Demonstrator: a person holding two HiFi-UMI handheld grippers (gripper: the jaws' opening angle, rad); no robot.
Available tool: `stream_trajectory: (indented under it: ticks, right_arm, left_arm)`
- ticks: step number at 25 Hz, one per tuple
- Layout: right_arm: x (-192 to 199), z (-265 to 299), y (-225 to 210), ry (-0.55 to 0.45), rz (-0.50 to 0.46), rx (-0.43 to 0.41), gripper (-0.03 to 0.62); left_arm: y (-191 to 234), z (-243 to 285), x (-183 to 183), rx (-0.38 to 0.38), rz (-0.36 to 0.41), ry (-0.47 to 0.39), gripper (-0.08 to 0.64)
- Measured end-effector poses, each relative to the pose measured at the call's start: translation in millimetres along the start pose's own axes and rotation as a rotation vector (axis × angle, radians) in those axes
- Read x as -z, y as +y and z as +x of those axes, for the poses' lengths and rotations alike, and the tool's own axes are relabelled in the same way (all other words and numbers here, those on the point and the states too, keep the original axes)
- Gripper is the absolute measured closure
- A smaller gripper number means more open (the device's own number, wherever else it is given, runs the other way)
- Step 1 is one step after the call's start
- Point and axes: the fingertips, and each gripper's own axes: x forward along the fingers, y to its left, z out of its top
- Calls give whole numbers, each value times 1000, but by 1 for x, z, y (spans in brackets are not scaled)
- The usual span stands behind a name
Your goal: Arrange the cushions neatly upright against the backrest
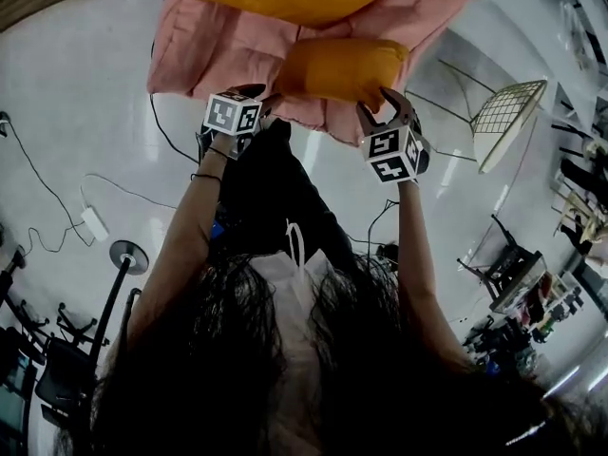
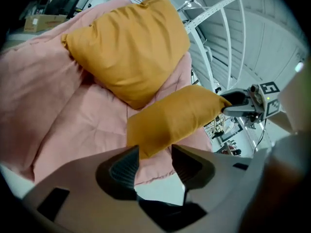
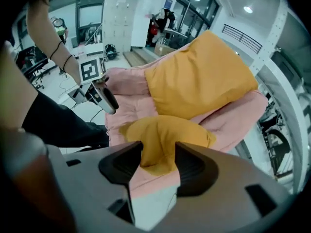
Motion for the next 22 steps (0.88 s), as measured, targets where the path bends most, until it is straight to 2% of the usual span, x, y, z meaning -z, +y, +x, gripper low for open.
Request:
stream_trajectory:
  ticks: [3,7,12,17,18,19,20,22]
  right_arm:
    - [-3,13,-5,-28,7,0,404]
    - [1,16,-16,-62,96,-36,443]
    - [2,15,-27,-111,152,-70,453]
    - [7,19,-30,-126,195,-85,454]
    - [8,19,-31,-128,210,-89,454]
    - [9,20,-33,-135,227,-91,454]
    - [8,20,-35,-146,244,-90,454]
    - [6,21,-39,-176,277,-82,454]
  left_arm:
    - [6,15,15,-10,-16,0,342]
    - [21,43,39,-53,-24,32,312]
    - [53,69,53,-150,-29,44,308]
    - [70,87,61,-154,-60,42,311]
    - [71,90,61,-155,-54,38,348]
    - [71,91,58,-158,-46,27,423]
    - [70,90,54,-161,-44,10,463]
    - [71,85,46,-169,-58,-29,489]
